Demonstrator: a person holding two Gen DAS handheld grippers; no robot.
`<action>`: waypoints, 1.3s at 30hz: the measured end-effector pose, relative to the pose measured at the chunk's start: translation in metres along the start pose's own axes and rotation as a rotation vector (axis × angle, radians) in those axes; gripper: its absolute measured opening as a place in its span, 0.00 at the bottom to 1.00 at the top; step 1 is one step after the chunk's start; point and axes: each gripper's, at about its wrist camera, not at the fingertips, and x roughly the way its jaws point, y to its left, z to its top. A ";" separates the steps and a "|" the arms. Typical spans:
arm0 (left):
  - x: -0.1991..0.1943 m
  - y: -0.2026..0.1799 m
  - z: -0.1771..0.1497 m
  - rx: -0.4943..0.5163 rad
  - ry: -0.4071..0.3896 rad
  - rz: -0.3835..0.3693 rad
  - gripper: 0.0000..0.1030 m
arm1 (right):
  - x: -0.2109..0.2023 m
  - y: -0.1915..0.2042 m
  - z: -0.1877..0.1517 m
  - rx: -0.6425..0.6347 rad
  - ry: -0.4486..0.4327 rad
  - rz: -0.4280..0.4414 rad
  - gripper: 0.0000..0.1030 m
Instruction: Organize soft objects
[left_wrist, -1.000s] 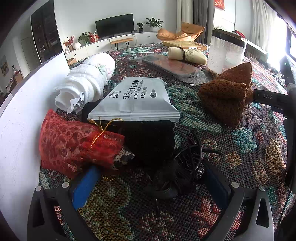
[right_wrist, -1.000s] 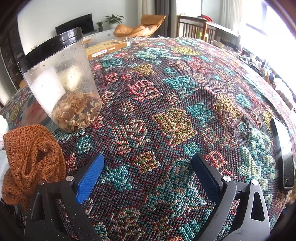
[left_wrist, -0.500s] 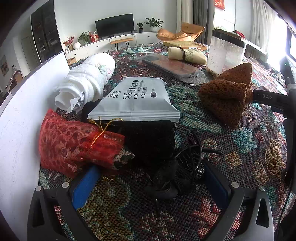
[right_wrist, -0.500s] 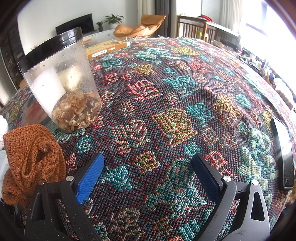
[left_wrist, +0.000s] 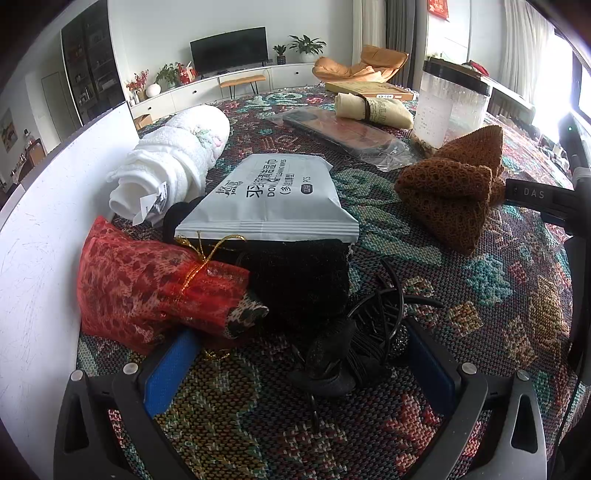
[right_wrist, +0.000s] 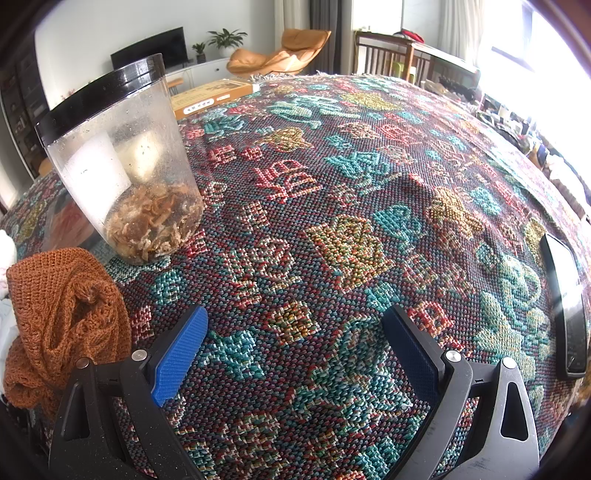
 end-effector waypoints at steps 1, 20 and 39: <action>0.000 0.000 0.000 0.000 0.000 0.000 1.00 | 0.000 0.000 0.000 0.000 0.000 0.000 0.95; 0.000 0.000 0.000 -0.001 0.000 0.000 1.00 | 0.000 0.001 0.000 0.000 0.000 0.000 0.95; -0.024 0.017 -0.011 -0.061 -0.035 -0.113 1.00 | 0.000 0.000 0.000 0.000 0.000 0.000 0.95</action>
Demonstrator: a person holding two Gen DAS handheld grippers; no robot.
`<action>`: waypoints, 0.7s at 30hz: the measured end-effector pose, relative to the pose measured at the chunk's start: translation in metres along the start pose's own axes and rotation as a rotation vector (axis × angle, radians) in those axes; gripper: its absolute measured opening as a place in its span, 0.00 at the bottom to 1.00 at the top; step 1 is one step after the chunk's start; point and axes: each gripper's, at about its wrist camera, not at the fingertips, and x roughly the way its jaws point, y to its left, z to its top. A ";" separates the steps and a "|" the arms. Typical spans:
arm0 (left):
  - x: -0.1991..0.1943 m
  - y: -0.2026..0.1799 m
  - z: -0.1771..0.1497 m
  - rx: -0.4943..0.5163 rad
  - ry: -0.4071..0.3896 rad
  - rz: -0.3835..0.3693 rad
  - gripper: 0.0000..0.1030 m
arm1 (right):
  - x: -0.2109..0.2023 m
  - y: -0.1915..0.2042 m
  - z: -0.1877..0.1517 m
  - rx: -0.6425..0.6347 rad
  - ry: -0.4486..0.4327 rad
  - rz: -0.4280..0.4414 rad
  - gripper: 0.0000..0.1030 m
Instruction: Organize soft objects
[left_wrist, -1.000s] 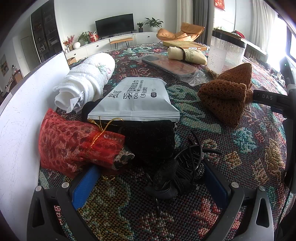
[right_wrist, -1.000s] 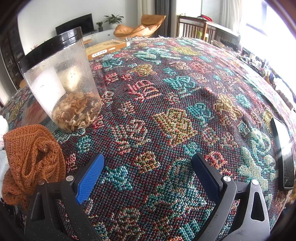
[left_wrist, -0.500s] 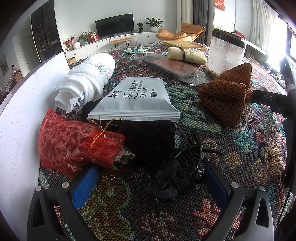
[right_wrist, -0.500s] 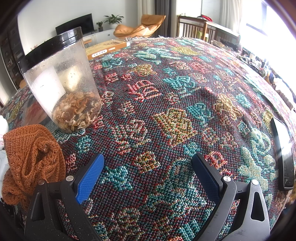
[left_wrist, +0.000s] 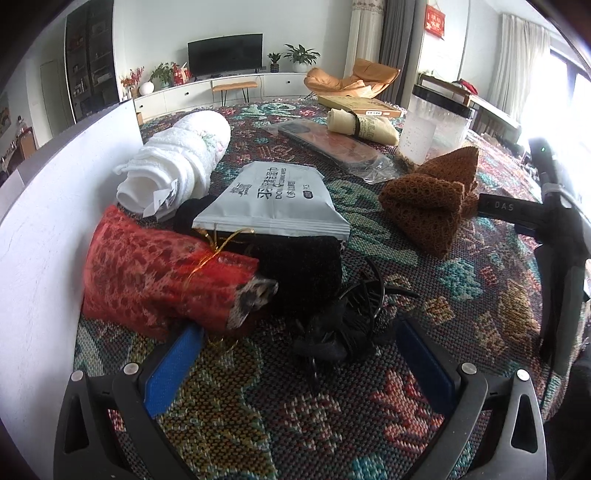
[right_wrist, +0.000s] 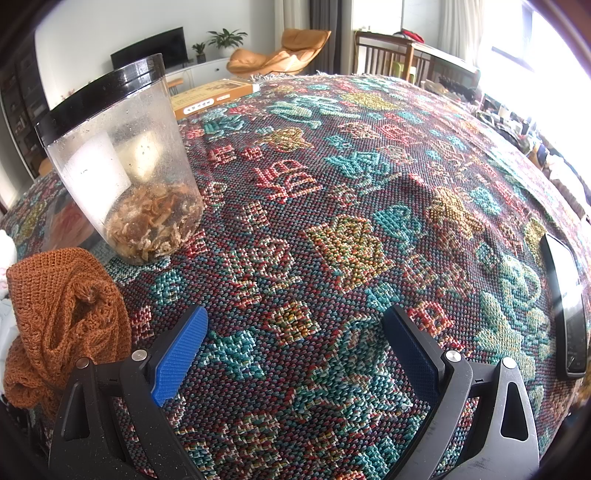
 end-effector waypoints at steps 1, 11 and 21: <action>-0.003 0.005 -0.002 -0.020 0.006 -0.016 1.00 | 0.000 0.000 0.000 0.000 0.000 0.000 0.95; -0.022 0.024 -0.015 -0.113 0.018 -0.094 1.00 | 0.001 0.000 0.001 0.000 0.000 0.000 0.95; -0.047 0.020 -0.006 -0.082 0.018 -0.118 1.00 | 0.000 0.000 0.001 0.000 0.000 0.000 0.95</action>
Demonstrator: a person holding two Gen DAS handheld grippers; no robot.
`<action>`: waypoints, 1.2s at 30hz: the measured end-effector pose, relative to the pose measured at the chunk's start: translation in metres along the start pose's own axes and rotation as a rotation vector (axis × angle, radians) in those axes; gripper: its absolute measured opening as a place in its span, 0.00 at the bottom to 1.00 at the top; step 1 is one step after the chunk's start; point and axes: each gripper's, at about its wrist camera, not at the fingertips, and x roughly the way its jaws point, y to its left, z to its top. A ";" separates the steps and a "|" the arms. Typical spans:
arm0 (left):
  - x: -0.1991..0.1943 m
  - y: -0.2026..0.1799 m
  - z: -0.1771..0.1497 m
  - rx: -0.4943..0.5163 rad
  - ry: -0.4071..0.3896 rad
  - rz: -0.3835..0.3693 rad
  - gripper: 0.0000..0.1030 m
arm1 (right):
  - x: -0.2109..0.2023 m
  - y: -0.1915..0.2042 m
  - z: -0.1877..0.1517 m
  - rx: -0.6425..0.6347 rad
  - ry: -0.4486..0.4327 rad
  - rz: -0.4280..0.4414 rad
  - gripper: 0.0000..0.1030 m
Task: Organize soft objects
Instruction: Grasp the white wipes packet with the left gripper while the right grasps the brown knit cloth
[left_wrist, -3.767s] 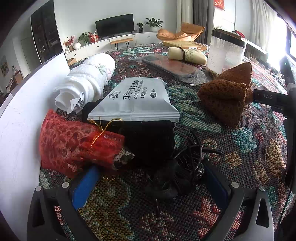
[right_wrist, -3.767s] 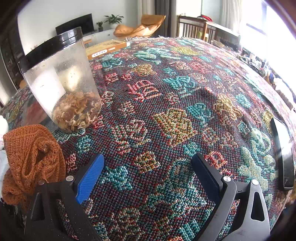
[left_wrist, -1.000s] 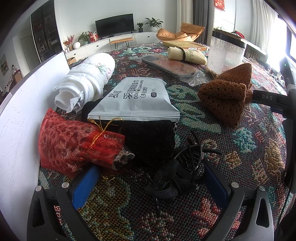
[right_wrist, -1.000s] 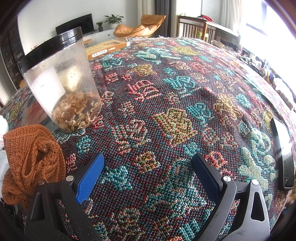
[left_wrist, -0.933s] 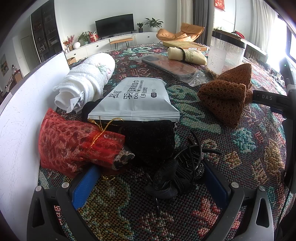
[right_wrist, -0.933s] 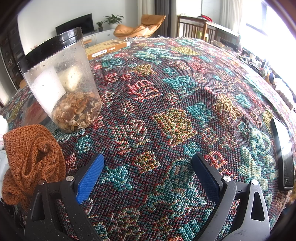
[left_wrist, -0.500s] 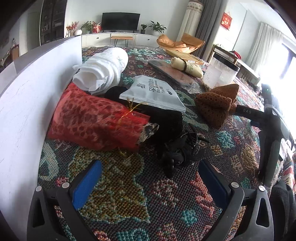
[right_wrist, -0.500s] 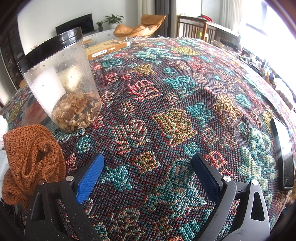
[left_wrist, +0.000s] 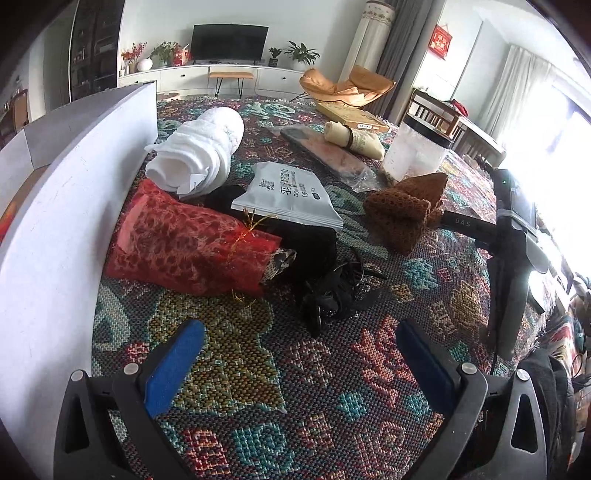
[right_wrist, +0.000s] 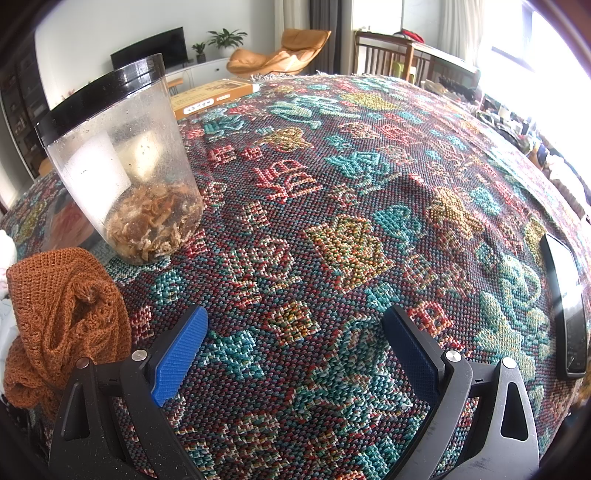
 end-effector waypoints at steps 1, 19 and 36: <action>-0.002 -0.001 0.001 0.006 0.004 0.003 1.00 | 0.000 0.000 0.000 0.000 0.000 0.000 0.95; 0.113 -0.015 0.141 0.118 0.323 0.068 1.00 | 0.000 0.000 0.000 0.000 0.000 0.000 0.95; 0.083 0.007 0.149 0.012 0.189 0.007 0.62 | -0.035 -0.043 -0.002 0.229 0.193 0.454 0.94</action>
